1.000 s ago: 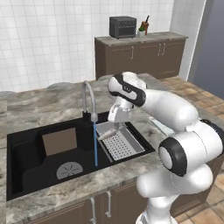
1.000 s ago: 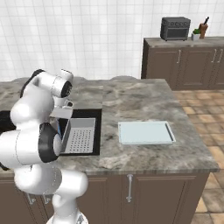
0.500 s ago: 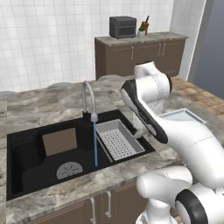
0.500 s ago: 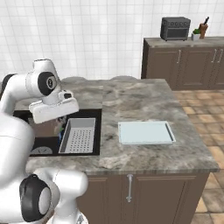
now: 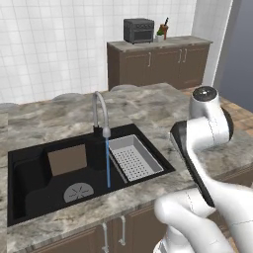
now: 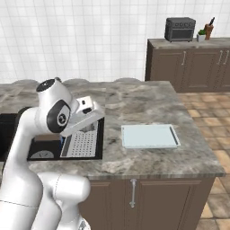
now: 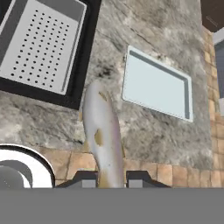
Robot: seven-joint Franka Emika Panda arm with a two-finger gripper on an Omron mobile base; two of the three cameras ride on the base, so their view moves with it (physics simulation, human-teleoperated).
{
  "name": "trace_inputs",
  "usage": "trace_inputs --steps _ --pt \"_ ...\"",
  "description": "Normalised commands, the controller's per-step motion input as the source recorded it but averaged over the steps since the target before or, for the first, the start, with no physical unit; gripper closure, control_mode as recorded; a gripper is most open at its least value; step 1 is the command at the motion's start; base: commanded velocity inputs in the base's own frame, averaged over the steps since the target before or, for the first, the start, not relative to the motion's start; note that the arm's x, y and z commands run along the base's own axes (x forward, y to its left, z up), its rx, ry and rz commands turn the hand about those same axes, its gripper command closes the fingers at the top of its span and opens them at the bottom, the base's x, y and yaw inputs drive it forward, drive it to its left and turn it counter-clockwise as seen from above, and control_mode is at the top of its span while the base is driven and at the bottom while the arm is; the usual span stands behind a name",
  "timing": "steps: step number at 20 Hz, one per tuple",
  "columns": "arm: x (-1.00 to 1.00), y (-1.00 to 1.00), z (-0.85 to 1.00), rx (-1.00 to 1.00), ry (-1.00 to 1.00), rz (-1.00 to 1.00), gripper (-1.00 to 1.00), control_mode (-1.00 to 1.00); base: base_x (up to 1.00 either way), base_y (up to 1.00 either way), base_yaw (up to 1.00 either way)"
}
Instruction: Take the fish out of the fridge, briefly rinse it in the sink, and place it on the tray next to the sink.
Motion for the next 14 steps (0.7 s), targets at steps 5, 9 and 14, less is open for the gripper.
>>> trace_inputs --steps 5,9,14 --pt "0.77 -1.00 0.00 0.19 -0.11 -0.11 1.00 -1.00 0.00 0.00 0.00" --pt "0.86 -1.00 0.05 0.44 0.02 0.00 1.00 -1.00 0.00 0.00 0.00" --pt "0.87 -0.97 0.00 0.39 0.20 0.00 1.00 -1.00 0.00 0.00 0.00"
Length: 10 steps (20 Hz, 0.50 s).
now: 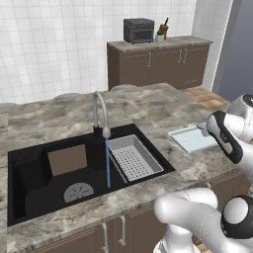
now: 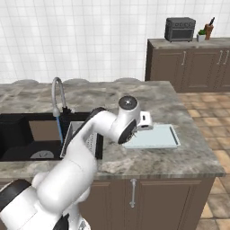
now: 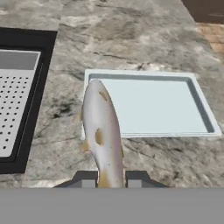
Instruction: Take the fish out of the fridge, briefly rinse it in the sink, and place it on the tray next to the sink.
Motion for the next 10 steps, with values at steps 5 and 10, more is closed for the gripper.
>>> trace_inputs --steps 5,10 --pt "0.15 0.00 -0.10 -0.08 0.12 0.00 1.00 -1.00 0.00 0.00 0.00" --pt "0.22 0.00 -0.41 -0.24 0.05 -0.06 1.00 -1.00 0.00 0.00 0.00"
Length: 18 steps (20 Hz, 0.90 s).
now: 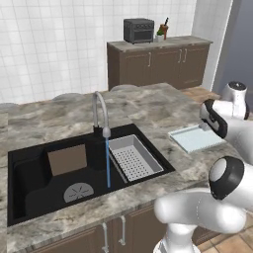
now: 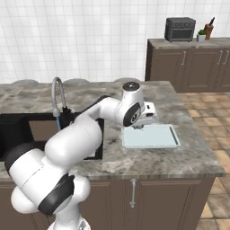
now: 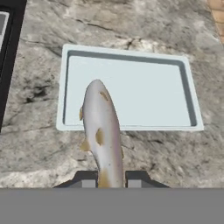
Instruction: Take the fish out of the fridge, briefly rinse it in the sink, and place it on the tray next to the sink.
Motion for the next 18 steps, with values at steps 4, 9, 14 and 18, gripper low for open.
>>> trace_inputs --steps 4,9,14,18 --pt "0.04 0.00 -0.32 -0.01 0.03 0.00 1.00 -1.00 0.00 0.00 0.00" --pt "0.39 -0.12 -0.53 0.00 0.02 0.00 1.00 -1.00 0.00 0.00 0.00" --pt "0.68 -0.28 -0.22 0.00 0.00 -0.02 1.00 -1.00 0.00 0.00 0.00" --pt "0.64 -0.24 -0.16 0.00 0.00 -0.02 1.00 -1.00 0.00 0.00 0.00"
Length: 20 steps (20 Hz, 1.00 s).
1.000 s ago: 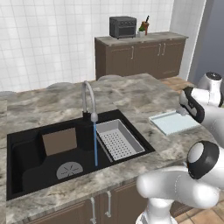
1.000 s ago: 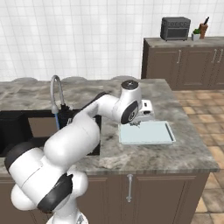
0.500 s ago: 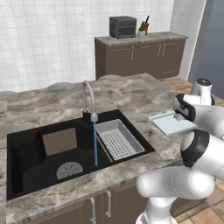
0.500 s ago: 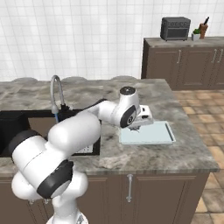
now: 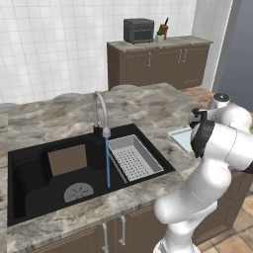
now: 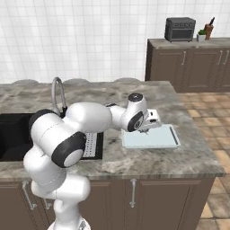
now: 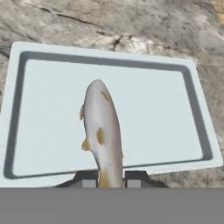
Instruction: Take the fish out of the fridge, briefly rinse it in the sink, and place it on the tray next to the sink.
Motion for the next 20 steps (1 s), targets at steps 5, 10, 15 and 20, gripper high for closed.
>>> trace_inputs --steps 5,10,15,20 --pt "0.54 -0.05 -0.41 0.00 0.00 0.00 -1.00 -1.00 0.00 0.00 0.00" --pt "0.48 -0.04 -0.34 -0.07 0.00 -0.01 -1.00 -1.00 0.00 0.00 0.00" --pt "0.37 -0.02 -0.03 -0.02 -0.01 -0.04 -1.00 -1.00 0.00 0.00 0.00" --pt "-0.54 0.28 0.89 0.00 -0.19 -0.09 -1.00 -1.00 0.00 0.00 0.00"
